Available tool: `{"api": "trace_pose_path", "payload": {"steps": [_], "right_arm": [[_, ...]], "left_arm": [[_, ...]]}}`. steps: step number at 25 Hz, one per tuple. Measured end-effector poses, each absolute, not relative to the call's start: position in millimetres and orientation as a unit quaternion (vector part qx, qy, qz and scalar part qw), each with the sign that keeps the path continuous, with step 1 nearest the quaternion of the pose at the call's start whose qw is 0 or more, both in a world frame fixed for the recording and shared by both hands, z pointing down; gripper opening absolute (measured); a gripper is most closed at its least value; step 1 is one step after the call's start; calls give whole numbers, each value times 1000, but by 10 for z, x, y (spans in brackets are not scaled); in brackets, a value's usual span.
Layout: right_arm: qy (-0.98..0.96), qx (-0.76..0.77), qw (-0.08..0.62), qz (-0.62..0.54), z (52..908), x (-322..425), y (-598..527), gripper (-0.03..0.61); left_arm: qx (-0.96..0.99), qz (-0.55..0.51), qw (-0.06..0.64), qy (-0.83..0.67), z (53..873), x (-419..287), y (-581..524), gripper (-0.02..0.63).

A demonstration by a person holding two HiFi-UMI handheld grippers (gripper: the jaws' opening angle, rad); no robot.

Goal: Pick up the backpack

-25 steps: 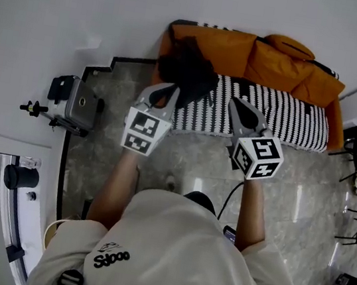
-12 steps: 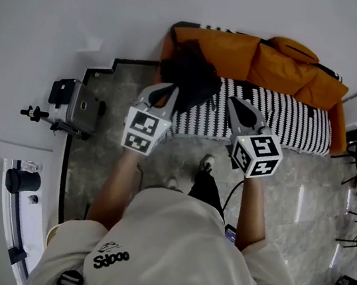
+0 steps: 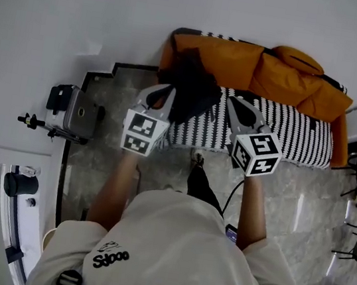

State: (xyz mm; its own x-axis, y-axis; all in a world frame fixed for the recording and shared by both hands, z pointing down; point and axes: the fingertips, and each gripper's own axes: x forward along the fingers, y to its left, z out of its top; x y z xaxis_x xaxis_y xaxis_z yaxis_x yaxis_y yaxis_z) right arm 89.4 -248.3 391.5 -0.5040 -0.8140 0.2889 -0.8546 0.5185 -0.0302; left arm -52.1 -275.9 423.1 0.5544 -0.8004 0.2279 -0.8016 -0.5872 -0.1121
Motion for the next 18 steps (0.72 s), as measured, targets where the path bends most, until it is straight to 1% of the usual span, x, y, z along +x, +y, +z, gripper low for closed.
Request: {"api": "trace_pose_path", "payload": {"steps": [6, 9, 16, 18], "right_arm": [[-874, 460, 130, 91, 4007, 911, -3117, 5], [-877, 448, 140, 101, 4090, 946, -3440, 35], [-882, 425, 162, 124, 4390, 989, -4086, 66], [-885, 415, 168, 129, 4478, 994, -4221, 69]], "left_arm": [[865, 139, 25, -481, 4366, -510, -3321, 12], [857, 137, 38, -495, 4441, -499, -3581, 15], [841, 156, 80, -511, 4785, -427, -4102, 70], [835, 159, 91, -518, 4903, -417, -4202, 71]]}}
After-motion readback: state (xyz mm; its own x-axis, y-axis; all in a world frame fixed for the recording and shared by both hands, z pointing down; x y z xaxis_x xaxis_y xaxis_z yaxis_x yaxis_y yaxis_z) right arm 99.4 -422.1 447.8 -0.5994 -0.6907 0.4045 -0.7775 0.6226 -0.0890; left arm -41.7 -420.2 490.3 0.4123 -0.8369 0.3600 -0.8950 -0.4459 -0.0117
